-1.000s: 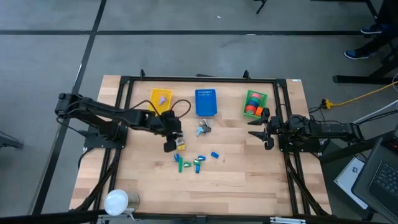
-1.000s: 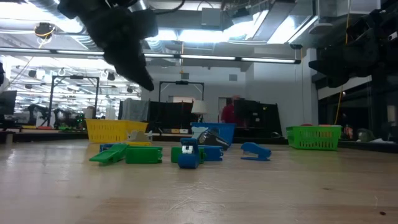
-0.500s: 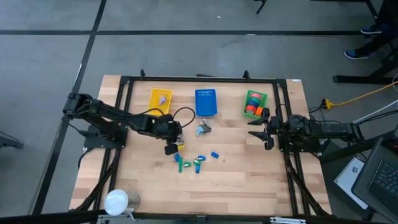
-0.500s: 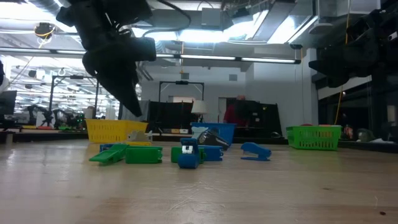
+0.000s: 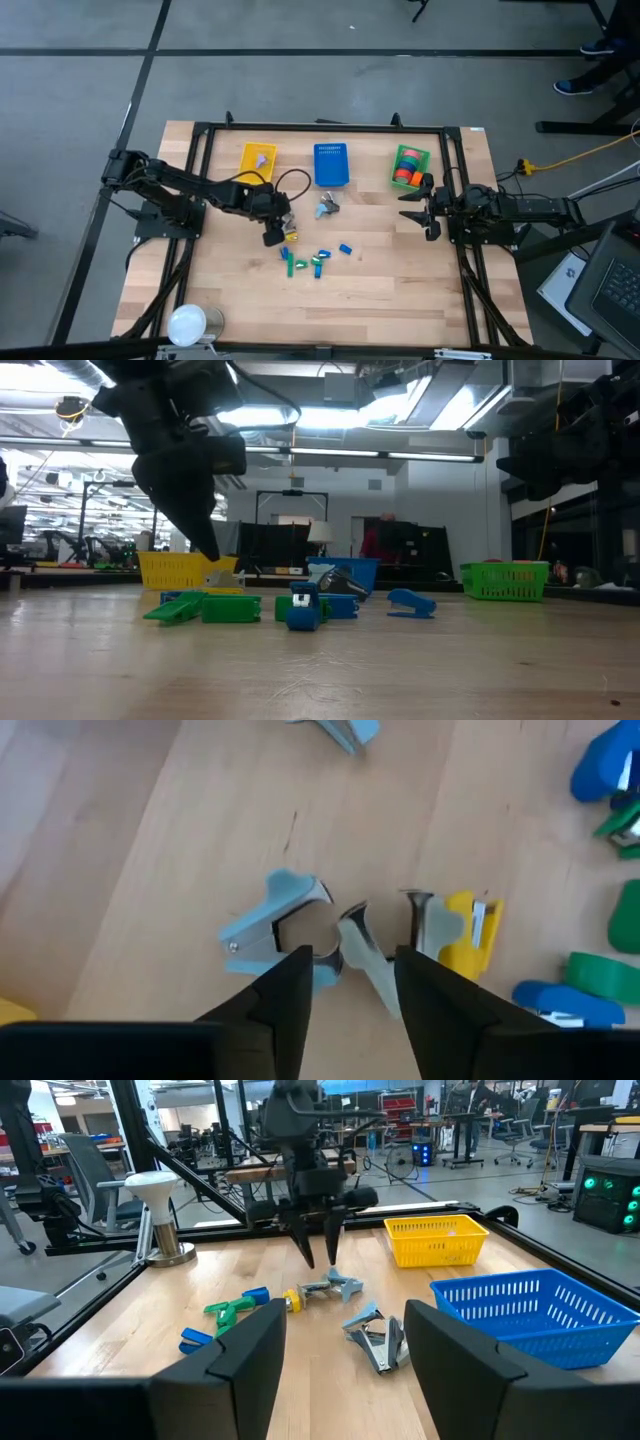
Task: Pick and place Stapler, Stapler remover, tape
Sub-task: Put the gray staple remover into the yellow basket
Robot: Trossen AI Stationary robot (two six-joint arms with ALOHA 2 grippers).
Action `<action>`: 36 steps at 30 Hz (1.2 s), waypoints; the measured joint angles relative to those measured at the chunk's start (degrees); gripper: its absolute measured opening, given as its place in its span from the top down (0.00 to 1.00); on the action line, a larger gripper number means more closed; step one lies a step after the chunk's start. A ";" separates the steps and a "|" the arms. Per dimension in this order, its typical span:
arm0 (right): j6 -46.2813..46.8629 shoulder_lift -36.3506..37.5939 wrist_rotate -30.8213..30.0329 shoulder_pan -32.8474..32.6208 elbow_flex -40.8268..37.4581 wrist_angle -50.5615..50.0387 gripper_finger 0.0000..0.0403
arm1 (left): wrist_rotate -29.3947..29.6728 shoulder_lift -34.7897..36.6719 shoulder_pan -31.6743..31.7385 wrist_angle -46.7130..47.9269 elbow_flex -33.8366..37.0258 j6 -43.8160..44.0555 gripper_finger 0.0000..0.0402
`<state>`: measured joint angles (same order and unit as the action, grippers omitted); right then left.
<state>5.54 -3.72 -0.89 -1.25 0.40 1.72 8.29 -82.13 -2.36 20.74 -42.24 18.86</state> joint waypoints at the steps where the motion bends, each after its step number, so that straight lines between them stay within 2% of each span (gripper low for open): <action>1: -0.01 0.02 0.01 0.01 0.00 0.00 0.48 | 0.04 0.00 0.16 0.02 0.00 -0.32 0.64; 7: -0.02 0.02 0.00 0.01 0.00 -0.02 0.48 | 0.02 -0.93 0.31 -0.07 0.00 -0.73 0.65; 14: 0.00 0.02 0.01 0.00 -0.01 -0.02 0.48 | -0.09 -6.62 0.27 -4.06 -0.08 -2.46 0.65; 19: -0.02 0.02 0.00 0.00 0.00 0.00 0.48 | -0.45 -6.96 0.27 -4.97 -0.15 -2.96 0.67; 23: -0.01 0.01 0.00 0.02 0.00 0.00 0.48 | -0.81 -6.62 0.27 -4.29 -0.07 -2.69 0.74; 30: 0.00 0.01 0.01 0.02 0.00 0.00 0.48 | -2.62 -6.32 0.31 -4.63 -0.25 -1.21 0.96; 36: 0.00 0.00 0.00 0.02 0.00 0.00 0.48 | -2.37 -5.61 0.27 -4.36 -0.11 -1.53 0.97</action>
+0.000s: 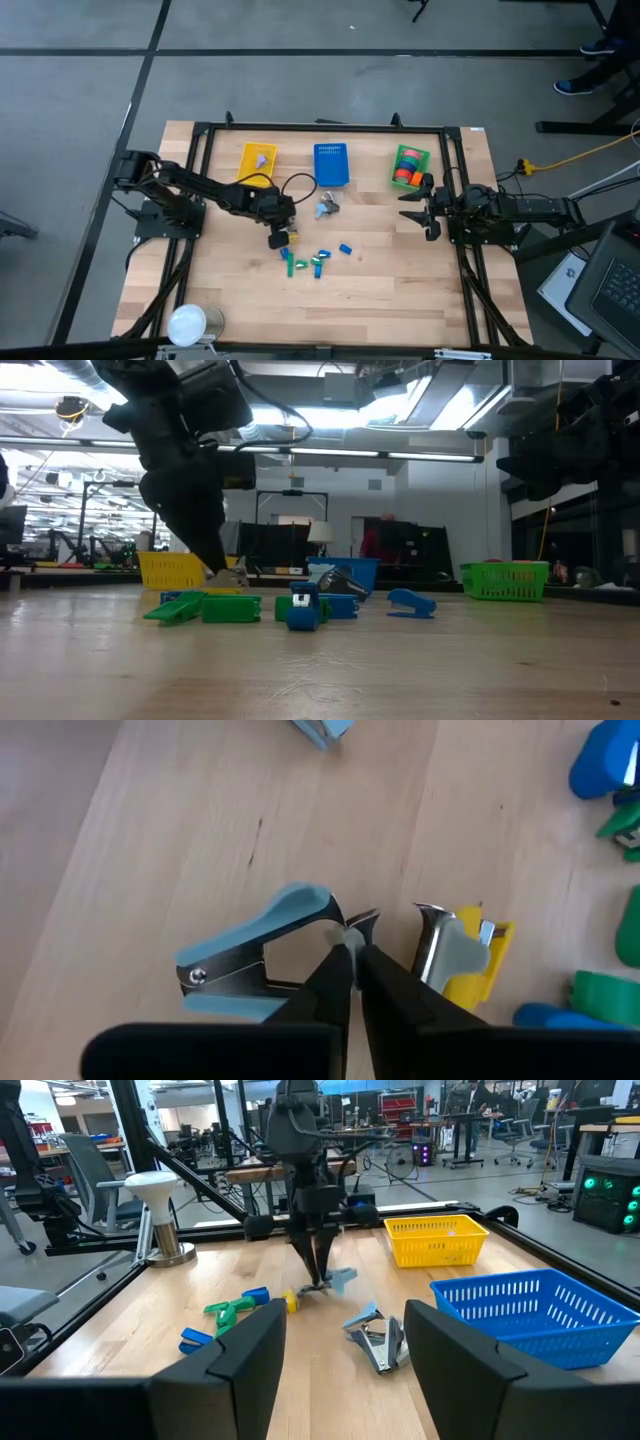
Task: Pick and place Stapler, Stapler remover, tape
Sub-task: Put the gray staple remover into the yellow basket
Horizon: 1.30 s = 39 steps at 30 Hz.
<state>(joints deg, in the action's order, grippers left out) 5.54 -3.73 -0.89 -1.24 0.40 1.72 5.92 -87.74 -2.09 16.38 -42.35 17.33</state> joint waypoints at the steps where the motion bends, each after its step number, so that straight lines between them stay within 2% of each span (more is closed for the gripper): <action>1: 0.00 0.02 0.00 0.00 0.00 0.00 0.48 | 0.05 0.34 0.00 0.15 0.06 -0.07 0.97; 12: 0.00 0.02 0.00 -0.02 0.00 -0.02 0.48 | -0.64 7.28 0.09 0.40 0.27 -2.53 0.99; 25: -0.02 0.02 0.00 -0.01 0.00 0.00 0.48 | -0.38 2.09 0.40 0.41 0.18 -2.08 0.98; 29: -0.01 0.01 0.00 -0.01 0.00 0.00 0.48 | 0.43 2.32 1.25 0.35 0.18 -1.52 0.93; 39: 0.00 0.02 0.00 -0.02 0.00 -0.02 0.48 | 0.48 2.90 3.28 0.75 0.07 -1.52 0.71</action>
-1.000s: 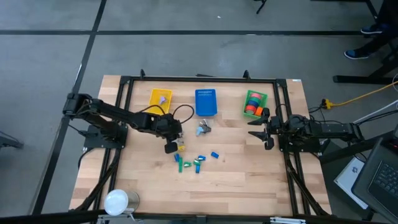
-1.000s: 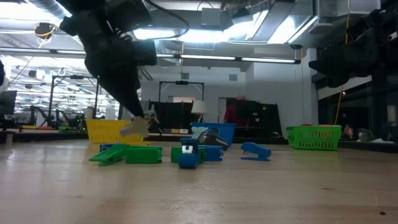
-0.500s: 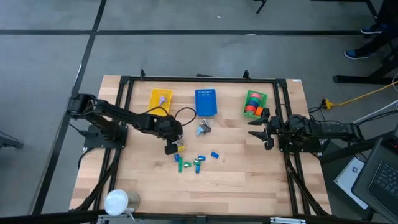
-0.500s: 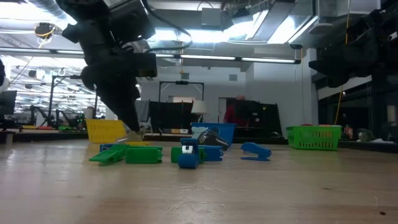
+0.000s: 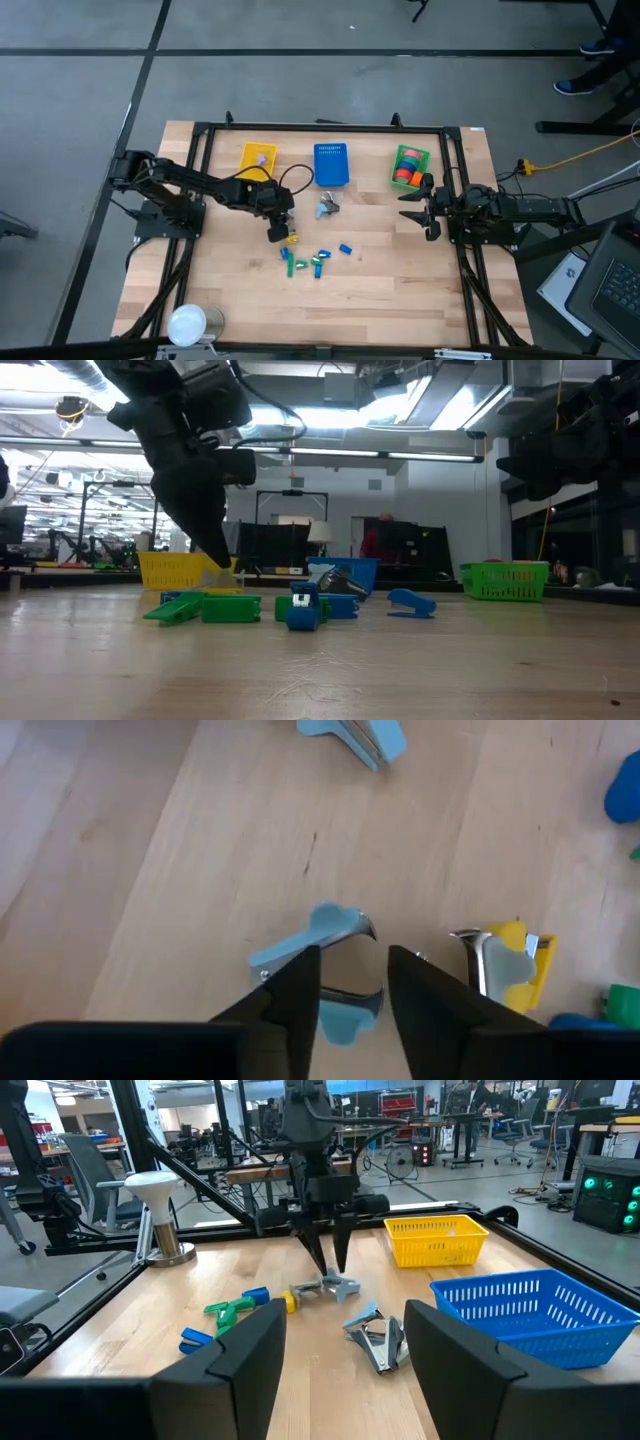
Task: Pick and place Stapler, Stapler remover, tape
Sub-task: Put the gray staple remover into the yellow basket
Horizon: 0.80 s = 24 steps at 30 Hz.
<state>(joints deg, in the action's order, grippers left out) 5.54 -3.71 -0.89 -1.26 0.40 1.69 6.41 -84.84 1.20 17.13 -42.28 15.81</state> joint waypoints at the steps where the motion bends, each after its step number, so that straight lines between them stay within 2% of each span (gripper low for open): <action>1: -0.02 0.00 0.02 0.00 -0.02 0.02 0.48 | -0.13 0.36 0.08 0.50 0.00 0.00 0.69; 9: -0.02 0.00 0.00 0.00 0.00 0.00 0.48 | -7.88 4.75 -1.99 6.58 0.00 6.51 0.62; 17: -0.01 -0.01 0.00 0.00 0.00 0.02 0.48 | -3.85 3.36 -7.39 5.32 0.00 15.02 0.61; 20: -0.02 -0.02 0.01 0.02 0.00 0.03 0.48 | -2.92 1.62 -7.47 5.58 -0.01 19.31 0.61; 24: -0.02 -0.02 0.00 0.01 -0.01 0.00 0.48 | -3.25 0.39 -7.50 5.34 0.00 19.75 0.60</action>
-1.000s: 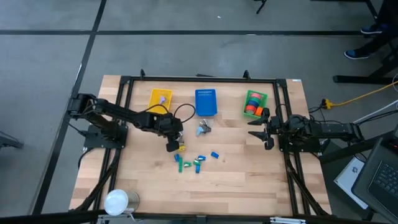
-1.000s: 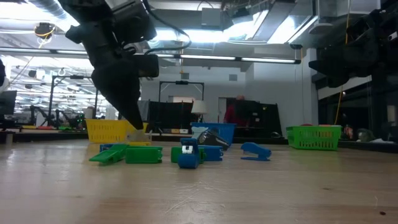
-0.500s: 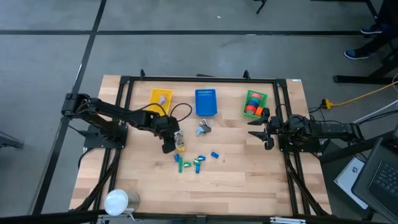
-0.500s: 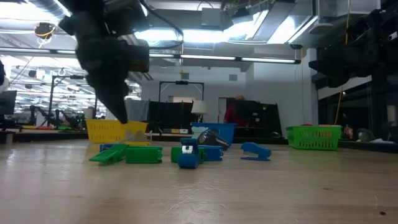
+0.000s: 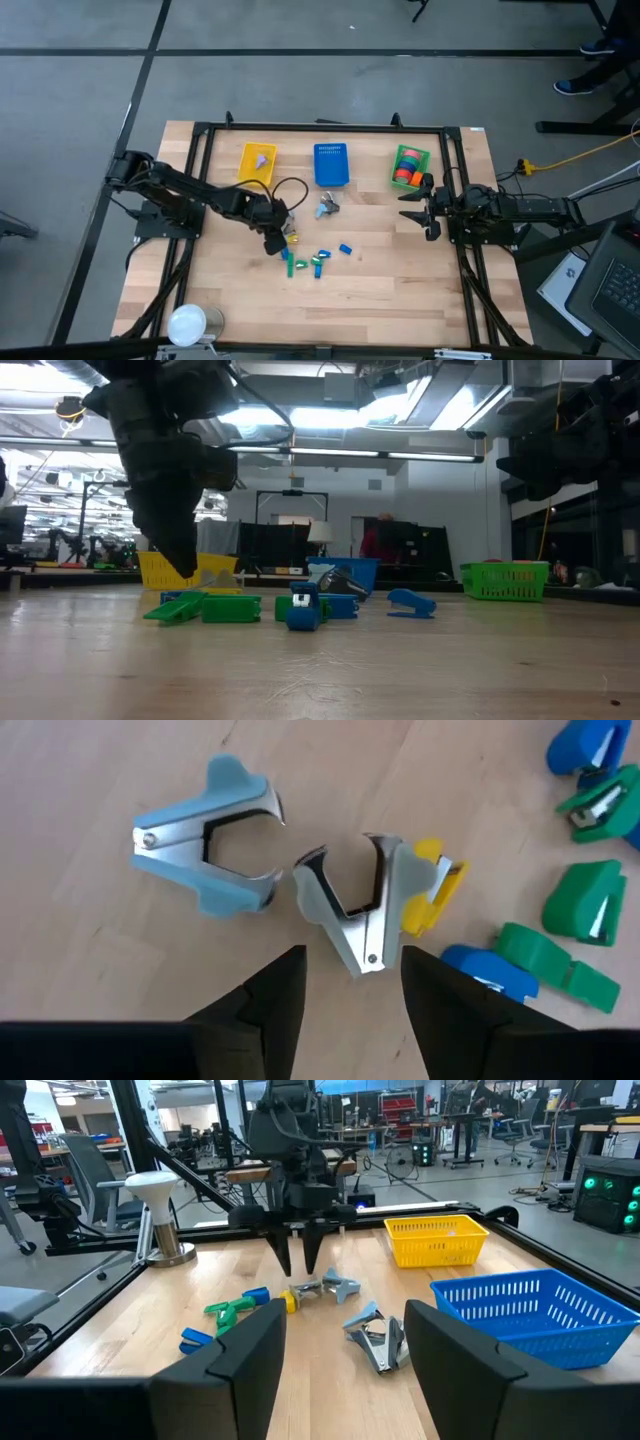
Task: Pick and place Stapler, Stapler remover, tape
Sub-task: Put the gray staple remover into the yellow basket
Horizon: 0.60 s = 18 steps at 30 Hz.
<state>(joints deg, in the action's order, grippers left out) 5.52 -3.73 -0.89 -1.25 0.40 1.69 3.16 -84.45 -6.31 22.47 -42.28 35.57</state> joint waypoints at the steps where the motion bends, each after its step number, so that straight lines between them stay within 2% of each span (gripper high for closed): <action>1: 0.01 0.00 0.00 0.02 0.00 0.04 0.48 | -0.06 -0.04 -0.11 -0.02 0.00 -0.10 0.59; 11: 0.02 0.00 0.00 0.01 0.01 0.02 0.48 | 0.53 -1.03 -1.51 -2.21 0.00 1.21 0.46; 18: 0.01 0.00 0.00 0.00 0.01 0.02 0.48 | 1.57 -5.25 -3.06 -3.14 -0.01 -0.27 0.39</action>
<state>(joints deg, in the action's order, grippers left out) 5.54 -3.73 -0.89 -1.25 0.40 1.72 4.72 -89.70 -9.37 19.34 -42.29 35.29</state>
